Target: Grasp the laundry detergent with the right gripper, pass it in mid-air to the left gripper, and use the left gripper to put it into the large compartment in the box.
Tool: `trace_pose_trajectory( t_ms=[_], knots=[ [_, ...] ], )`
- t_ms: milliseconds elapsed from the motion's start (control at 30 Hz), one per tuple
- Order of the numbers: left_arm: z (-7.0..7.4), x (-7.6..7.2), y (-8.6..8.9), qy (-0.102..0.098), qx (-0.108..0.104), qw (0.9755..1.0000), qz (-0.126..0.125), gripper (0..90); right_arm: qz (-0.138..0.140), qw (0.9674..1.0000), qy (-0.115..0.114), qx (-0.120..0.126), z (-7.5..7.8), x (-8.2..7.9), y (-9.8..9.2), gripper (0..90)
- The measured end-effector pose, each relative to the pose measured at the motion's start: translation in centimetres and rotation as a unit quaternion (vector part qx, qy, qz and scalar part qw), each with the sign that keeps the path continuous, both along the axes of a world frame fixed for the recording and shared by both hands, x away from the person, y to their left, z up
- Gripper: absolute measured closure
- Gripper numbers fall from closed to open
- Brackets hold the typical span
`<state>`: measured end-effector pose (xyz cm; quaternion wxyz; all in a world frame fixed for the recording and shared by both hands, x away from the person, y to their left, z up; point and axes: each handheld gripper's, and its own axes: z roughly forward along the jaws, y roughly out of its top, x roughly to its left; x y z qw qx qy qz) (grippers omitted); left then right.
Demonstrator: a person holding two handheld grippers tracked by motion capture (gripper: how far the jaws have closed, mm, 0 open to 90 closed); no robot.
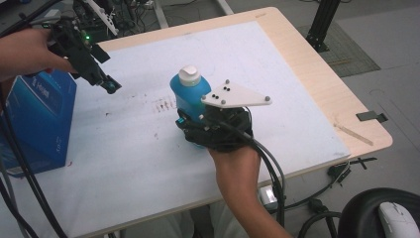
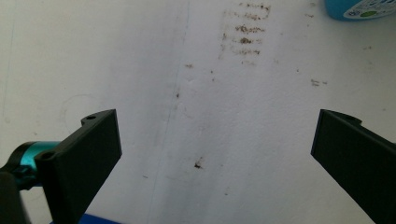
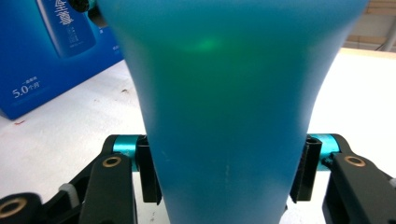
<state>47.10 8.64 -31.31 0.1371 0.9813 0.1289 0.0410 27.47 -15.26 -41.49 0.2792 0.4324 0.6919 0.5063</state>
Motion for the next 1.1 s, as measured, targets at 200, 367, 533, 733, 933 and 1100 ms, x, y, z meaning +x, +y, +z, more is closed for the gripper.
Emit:
trace_pose_trajectory(
  t_ms=[200, 367, 533, 733, 933, 1100],
  knots=[
    [-0.1, 0.0, 0.0, 0.002, 0.001, 1.0, 0.0, 1.6, -0.002, 0.9997, -0.016, -0.019, 0.0, -0.2, 0.2, 45.3],
    [-0.3, 0.1, -0.1, 0.002, -0.001, 1.0, 0.0, 1.6, 0.008, 0.9996, -0.017, -0.022, 0.1, -0.1, 0.1, 45.9],
    [-0.3, 0.1, -0.1, 0.003, -0.001, 1.0, -0.001, 1.6, 0.02, 0.9994, -0.017, -0.022, 0.1, 0.0, -0.1, 46.3],
    [-0.2, 0.0, 0.0, 0.003, -0.001, 1.0, 0.0, 1.6, 0.045, 0.9986, -0.015, -0.022, 0.8, 0.3, -0.5, 46.5],
    [0.0, 0.0, 0.0, 0.001, -0.001, 1.0, -0.002, 1.6, 0.075, 0.9967, -0.012, -0.029, 2.1, 0.9, -1.4, 46.4],
    [0.1, -0.1, 0.0, 0.0, -0.002, 1.0, -0.003, 1.6, 0.081, 0.9958, -0.014, -0.041, 3.1, 1.2, -2.2, 46.3]
  ],
)
